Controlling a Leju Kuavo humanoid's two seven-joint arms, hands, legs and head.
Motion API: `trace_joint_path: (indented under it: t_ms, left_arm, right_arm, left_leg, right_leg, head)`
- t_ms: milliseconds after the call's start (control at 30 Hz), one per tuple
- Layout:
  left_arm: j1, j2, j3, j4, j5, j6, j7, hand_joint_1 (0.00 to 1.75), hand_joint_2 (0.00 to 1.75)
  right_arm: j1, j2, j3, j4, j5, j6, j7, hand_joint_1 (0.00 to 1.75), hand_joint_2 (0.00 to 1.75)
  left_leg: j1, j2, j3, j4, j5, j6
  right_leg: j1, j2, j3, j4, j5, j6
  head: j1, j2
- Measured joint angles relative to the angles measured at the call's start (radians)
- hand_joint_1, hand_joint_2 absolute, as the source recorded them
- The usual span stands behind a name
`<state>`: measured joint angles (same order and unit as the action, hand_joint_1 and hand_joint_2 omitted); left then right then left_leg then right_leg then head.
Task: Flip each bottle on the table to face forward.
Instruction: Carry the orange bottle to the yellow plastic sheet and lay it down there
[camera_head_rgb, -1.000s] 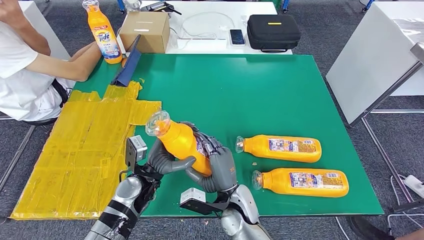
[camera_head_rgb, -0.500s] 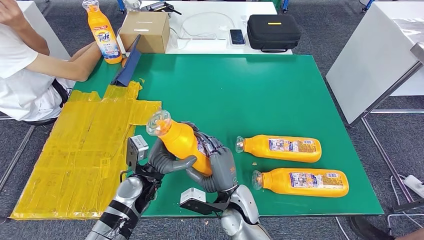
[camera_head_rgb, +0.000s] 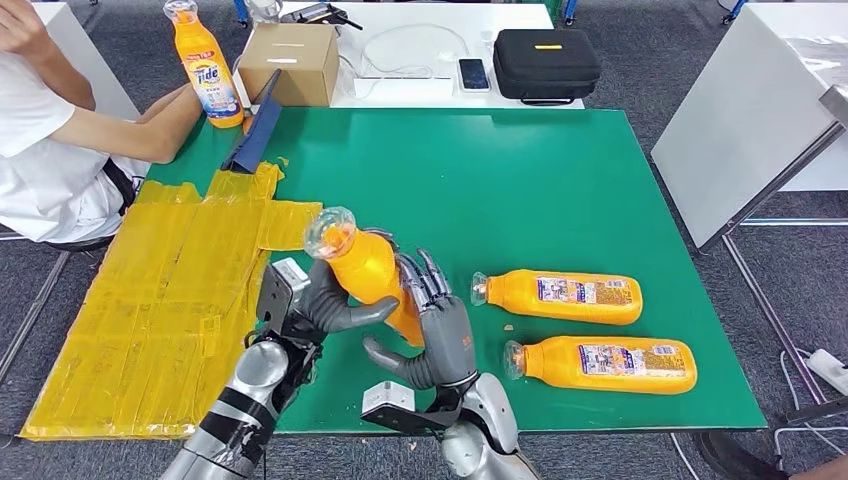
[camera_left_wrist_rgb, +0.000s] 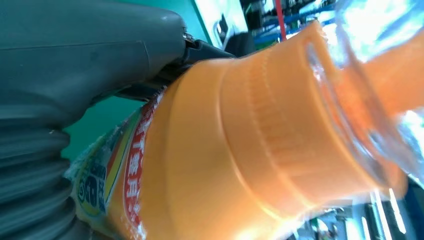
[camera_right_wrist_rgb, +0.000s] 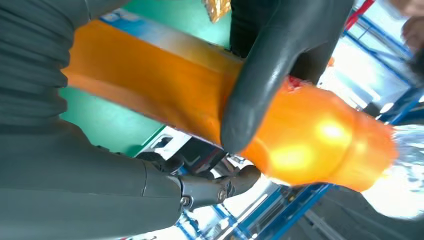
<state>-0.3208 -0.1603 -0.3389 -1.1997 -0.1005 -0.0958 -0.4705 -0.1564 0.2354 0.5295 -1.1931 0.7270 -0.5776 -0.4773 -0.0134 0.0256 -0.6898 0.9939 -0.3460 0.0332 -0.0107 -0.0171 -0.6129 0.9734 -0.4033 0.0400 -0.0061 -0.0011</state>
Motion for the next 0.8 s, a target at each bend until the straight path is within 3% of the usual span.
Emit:
trace_joint_path:
  t_ms: [133,333,500,600,800]
  left_arm:
    - [-0.082,0.023,0.017,0.059,-0.261,0.243,0.102,1.75,1.75]
    - [-0.216,0.049,0.047,0.228,-0.624,0.524,0.230,1.75,1.75]
    - [-0.327,0.088,0.053,0.412,-0.982,0.711,0.434,1.75,1.75]
    - [-0.376,0.122,0.053,0.518,-1.180,0.779,0.559,1.75,1.75]
    - [-0.407,0.158,0.053,0.611,-1.242,0.792,0.595,1.75,1.75]
  right_arm:
    - [0.027,-0.006,0.003,-0.105,-0.062,0.000,-0.016,0.00,1.75]
    - [0.048,-0.015,0.000,-0.211,-0.112,-0.004,-0.032,0.00,1.75]
    - [0.052,-0.016,-0.001,-0.272,-0.155,-0.017,-0.059,0.00,1.75]
    - [0.052,-0.018,-0.001,-0.304,-0.173,-0.025,-0.068,0.00,1.75]
    - [0.052,-0.019,-0.001,-0.331,-0.177,-0.029,-0.072,0.00,1.75]
  left_leg:
    - [0.000,0.000,0.000,0.000,0.001,0.000]
    - [0.000,0.000,0.000,0.000,0.001,0.001]
    - [0.000,0.002,0.000,0.000,0.001,0.001]
    - [0.000,0.003,0.000,0.000,0.001,0.000]
    - [0.001,0.003,0.000,0.000,0.001,0.000]
  right_leg:
    - [0.000,0.000,0.000,0.000,0.000,0.000]
    - [0.000,0.000,0.000,0.000,0.001,-0.001]
    - [0.000,0.000,0.000,0.001,0.002,-0.002]
    - [0.000,0.000,0.000,0.001,0.002,-0.002]
    - [0.000,0.000,0.000,0.001,0.001,-0.002]
  head:
    - [0.000,0.000]
    - [0.000,0.000]
    - [0.000,0.000]
    - [0.000,0.000]
    - [0.000,0.000]
